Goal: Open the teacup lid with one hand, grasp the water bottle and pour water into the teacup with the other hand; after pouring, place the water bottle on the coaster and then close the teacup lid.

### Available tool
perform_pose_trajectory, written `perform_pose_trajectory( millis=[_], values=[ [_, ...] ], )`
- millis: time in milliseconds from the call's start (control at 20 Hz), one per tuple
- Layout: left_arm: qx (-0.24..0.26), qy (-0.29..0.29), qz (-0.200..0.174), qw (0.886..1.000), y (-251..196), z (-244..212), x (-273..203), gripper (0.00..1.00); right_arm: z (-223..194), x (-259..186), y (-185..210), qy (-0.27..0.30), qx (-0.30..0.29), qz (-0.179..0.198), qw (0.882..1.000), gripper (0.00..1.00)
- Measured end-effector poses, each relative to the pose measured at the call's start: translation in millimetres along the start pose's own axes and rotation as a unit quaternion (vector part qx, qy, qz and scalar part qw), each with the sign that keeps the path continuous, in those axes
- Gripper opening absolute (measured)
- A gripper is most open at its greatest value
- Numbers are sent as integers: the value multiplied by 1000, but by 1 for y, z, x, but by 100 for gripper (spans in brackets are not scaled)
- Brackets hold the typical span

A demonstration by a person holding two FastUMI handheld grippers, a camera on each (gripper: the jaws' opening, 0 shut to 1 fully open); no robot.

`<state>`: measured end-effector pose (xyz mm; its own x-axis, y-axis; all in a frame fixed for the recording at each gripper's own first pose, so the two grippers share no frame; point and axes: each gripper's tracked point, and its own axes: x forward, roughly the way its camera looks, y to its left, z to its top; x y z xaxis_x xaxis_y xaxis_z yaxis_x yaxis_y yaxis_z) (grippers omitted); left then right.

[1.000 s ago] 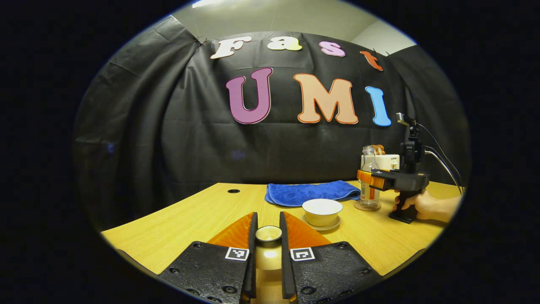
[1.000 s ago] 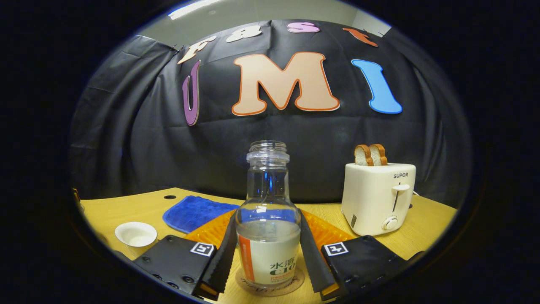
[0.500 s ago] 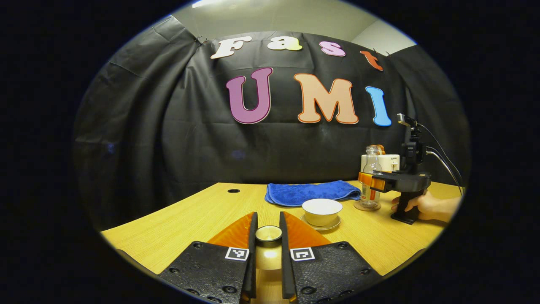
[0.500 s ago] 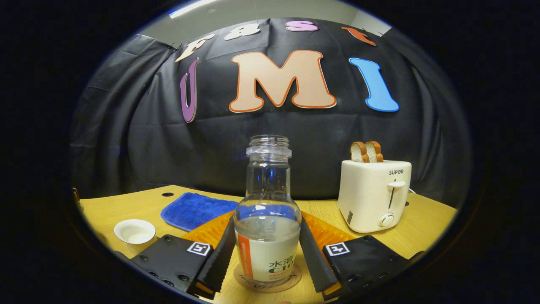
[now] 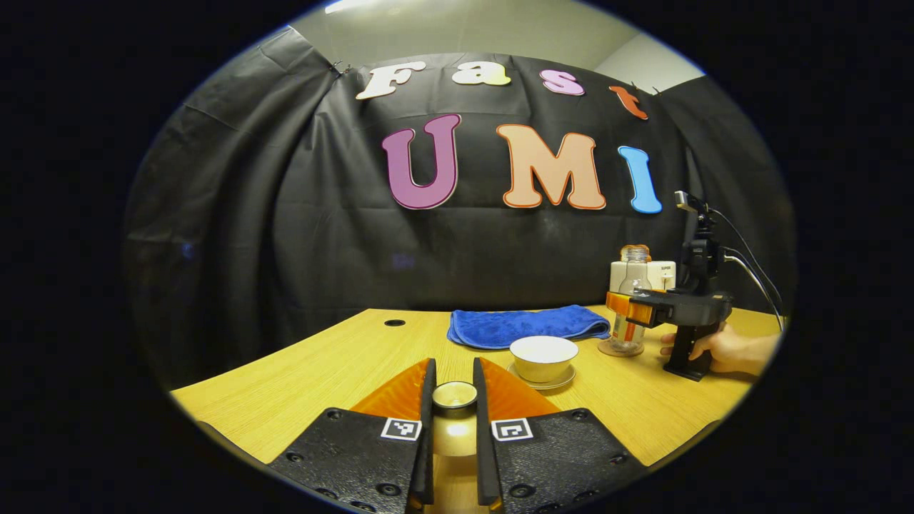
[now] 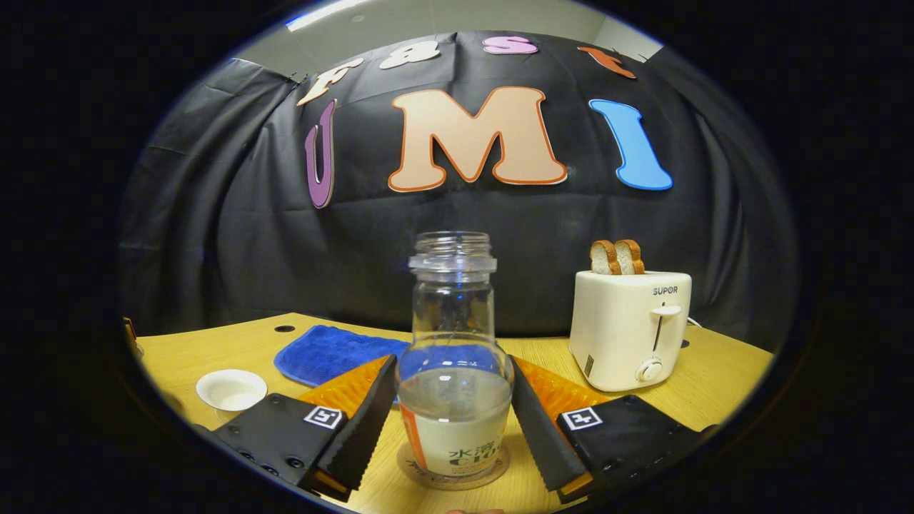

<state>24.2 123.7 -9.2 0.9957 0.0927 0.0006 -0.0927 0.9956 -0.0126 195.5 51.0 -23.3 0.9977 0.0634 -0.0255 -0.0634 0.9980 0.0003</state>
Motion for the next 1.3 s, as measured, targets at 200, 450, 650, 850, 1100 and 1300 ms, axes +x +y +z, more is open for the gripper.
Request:
perform_pose_trajectory(
  millis=[200, 450, 650, 850, 1100, 1300],
  values=[
    [0, 0, -7, 1000, -6, 0, 1, 21, 1, -14, -2, 0, 0, -6, 1000, 91],
    [0, 0, -17, 1000, -18, 1, 5, 21, 2, -44, -5, -1, 0, -1, 1000, 95],
    [0, -1, -44, 999, -40, 0, 15, 21, 3, -78, -14, -4, -1, -1, 1000, 94],
    [-1, 0, -81, 997, -60, 0, 31, 21, 6, -122, -27, -6, 1, 8, 1000, 94],
    [2, 4, -108, 994, -82, -1, 61, 21, 8, -171, -42, -7, 2, 25, 1000, 94],
    [20, 16, -98, 995, -89, -5, 89, 21, 9, -195, -52, -8, 2, 33, 999, 94]
  ],
)
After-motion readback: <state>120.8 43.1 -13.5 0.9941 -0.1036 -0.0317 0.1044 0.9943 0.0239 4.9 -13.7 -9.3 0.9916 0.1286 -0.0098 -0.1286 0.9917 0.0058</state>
